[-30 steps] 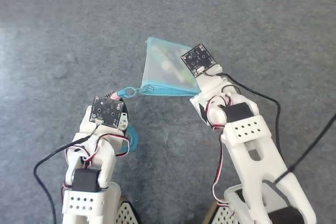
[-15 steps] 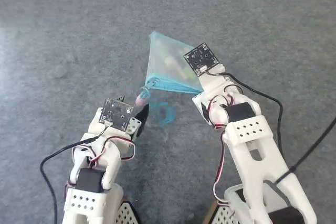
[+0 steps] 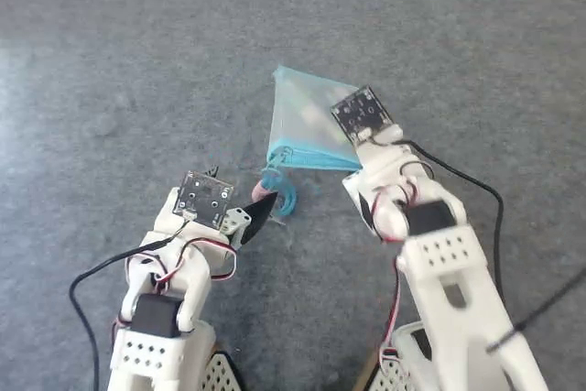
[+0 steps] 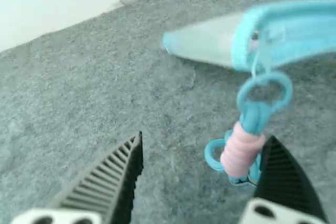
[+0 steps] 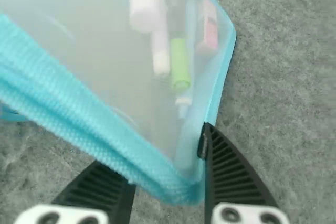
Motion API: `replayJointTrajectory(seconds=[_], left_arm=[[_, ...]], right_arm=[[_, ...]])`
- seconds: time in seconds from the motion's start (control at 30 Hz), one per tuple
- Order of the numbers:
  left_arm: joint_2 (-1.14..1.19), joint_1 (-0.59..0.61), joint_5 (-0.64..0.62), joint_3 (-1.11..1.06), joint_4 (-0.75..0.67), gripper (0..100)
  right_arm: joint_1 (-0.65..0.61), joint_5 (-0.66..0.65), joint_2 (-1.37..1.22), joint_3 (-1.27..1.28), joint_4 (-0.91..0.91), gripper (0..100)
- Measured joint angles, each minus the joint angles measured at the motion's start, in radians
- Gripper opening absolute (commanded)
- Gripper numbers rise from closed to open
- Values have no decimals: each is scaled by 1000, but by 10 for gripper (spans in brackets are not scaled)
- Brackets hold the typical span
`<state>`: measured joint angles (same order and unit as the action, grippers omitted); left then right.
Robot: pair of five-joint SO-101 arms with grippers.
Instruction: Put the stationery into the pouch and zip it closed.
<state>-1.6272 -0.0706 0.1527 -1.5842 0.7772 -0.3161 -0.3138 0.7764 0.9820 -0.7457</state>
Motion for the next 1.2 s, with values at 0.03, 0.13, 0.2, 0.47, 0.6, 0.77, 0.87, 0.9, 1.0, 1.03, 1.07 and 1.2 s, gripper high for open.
replayJointTrajectory(seconds=[0.03,0.13,0.2,0.47,0.6,0.77,0.87,0.9,1.0,1.03,1.07,1.2], left_arm=[[0,0,0,2,3,341],[0,0,0,6,6,341],[0,0,0,6,6,341],[0,0,0,6,6,340],[0,0,0,6,6,340],[0,8,0,6,6,339],[0,15,0,6,6,339],[0,15,0,6,6,339],[2,15,0,6,6,339],[2,15,0,6,6,338],[2,15,0,6,6,338],[2,15,0,6,6,338]], right_arm=[[0,0,41,20,0,219],[0,0,147,71,0,232],[2,0,187,94,0,234],[0,-21,210,110,-43,456],[-38,-55,210,120,-91,486],[-46,-61,210,120,-120,403],[-46,-57,210,120,-170,356],[-40,-49,210,117,-186,354],[-6,-40,173,63,-216,385],[8,-37,138,35,-224,401],[20,-37,92,6,-229,415],[40,-49,-135,-110,-229,429]])
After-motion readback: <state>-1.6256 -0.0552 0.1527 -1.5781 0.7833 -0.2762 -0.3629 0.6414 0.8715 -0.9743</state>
